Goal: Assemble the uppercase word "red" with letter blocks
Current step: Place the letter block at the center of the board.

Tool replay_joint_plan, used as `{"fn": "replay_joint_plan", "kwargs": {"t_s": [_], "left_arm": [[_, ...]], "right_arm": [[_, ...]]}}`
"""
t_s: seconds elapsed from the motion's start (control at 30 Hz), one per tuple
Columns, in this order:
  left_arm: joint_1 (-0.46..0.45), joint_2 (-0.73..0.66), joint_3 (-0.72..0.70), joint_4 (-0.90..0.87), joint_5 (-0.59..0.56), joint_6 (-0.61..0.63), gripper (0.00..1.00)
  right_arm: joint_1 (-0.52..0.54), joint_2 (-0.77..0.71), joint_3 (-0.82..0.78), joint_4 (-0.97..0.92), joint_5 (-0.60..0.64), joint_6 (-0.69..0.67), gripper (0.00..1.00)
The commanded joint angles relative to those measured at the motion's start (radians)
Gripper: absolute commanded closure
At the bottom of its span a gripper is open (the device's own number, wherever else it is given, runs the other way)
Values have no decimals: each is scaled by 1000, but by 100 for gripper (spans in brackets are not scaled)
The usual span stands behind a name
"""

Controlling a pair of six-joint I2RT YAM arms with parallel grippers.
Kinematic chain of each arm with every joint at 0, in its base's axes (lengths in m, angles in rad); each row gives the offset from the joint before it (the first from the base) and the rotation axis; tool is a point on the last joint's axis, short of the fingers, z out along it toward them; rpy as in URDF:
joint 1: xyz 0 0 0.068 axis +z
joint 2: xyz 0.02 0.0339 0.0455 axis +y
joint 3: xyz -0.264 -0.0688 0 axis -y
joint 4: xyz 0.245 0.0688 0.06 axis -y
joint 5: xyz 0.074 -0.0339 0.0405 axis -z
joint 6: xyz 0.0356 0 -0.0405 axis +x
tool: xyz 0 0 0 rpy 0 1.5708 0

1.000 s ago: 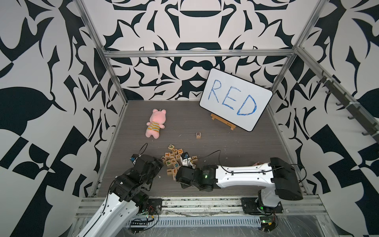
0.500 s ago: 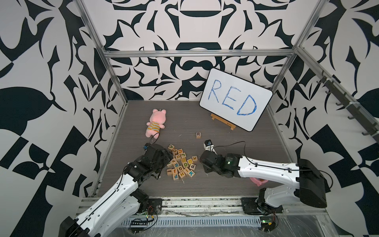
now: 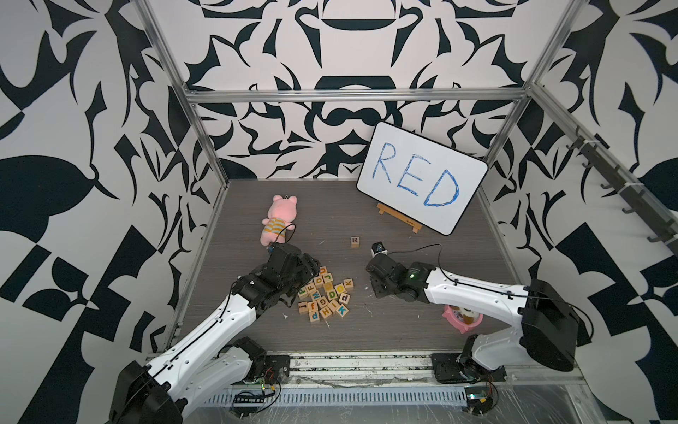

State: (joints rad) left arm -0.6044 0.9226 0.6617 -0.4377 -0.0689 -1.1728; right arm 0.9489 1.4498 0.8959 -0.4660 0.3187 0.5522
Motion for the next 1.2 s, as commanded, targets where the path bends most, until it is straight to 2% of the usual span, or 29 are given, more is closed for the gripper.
{"fn": "replay_joint_plan", "kwargs": {"t_s": [0.0,0.7,1.17], "left_arm": [[-3,-37,4,-36,-30,16,23],[-3,30,15,-34,-8,25,24],[-3,-24,-17,-53,-22,27,23]], "right_arm": [[-5,23,3,41,-23,-35,94],[-14,30,-17,72,-38,-73,94],[-46,85,-31,165,-85,-81,93]]}}
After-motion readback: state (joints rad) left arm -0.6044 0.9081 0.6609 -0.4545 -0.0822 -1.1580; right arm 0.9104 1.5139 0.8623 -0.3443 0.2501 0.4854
